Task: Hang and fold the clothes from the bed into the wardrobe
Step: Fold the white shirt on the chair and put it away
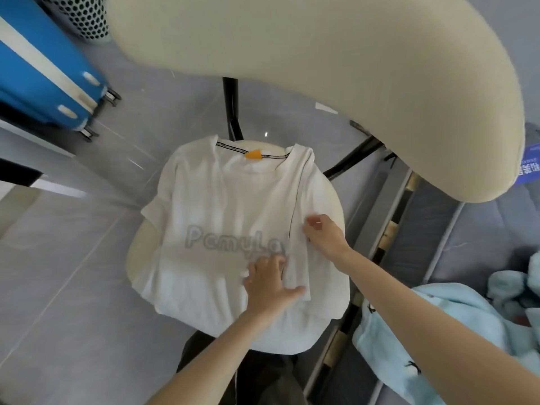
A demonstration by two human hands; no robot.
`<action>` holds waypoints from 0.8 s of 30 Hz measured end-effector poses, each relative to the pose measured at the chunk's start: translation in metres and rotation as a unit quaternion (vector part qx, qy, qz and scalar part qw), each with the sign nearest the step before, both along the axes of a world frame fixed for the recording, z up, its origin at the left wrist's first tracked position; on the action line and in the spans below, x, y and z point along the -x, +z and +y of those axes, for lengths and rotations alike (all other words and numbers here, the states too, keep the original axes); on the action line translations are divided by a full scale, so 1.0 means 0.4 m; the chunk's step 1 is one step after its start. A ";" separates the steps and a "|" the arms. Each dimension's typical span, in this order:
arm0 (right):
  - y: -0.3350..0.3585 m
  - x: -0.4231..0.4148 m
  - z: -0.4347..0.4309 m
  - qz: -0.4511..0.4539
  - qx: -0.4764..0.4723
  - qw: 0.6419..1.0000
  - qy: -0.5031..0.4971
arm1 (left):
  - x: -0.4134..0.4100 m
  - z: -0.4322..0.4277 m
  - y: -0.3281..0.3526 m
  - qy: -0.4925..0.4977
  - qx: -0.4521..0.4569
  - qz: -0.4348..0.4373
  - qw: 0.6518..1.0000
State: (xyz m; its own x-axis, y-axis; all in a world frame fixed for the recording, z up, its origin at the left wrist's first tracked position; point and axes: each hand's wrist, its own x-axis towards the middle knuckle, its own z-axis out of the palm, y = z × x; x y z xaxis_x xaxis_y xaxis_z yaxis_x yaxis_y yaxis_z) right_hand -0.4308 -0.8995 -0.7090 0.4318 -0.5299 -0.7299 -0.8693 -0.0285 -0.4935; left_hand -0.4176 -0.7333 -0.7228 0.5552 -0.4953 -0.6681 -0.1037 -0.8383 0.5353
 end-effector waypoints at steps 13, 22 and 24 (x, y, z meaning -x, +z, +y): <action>0.009 0.010 -0.013 -0.045 -0.027 0.995 -0.086 | 0.035 -0.006 -0.004 0.134 0.089 -0.018 0.987; 0.107 -0.139 -0.020 -0.145 -0.071 0.958 -0.239 | -0.273 -0.046 0.097 0.313 0.251 0.003 0.916; 0.103 -0.195 -0.015 -0.167 -0.077 0.952 -0.243 | -0.358 -0.057 0.082 0.335 0.242 -0.009 0.911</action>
State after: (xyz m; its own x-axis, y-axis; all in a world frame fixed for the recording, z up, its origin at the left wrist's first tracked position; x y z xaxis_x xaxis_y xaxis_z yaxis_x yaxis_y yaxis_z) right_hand -0.3526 -0.9053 -0.6678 0.3841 -0.6238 -0.6807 -0.5554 0.4328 -0.7100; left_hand -0.2743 -0.7559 -0.6900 0.8498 -0.2747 -0.4498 0.3322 -0.3835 0.8618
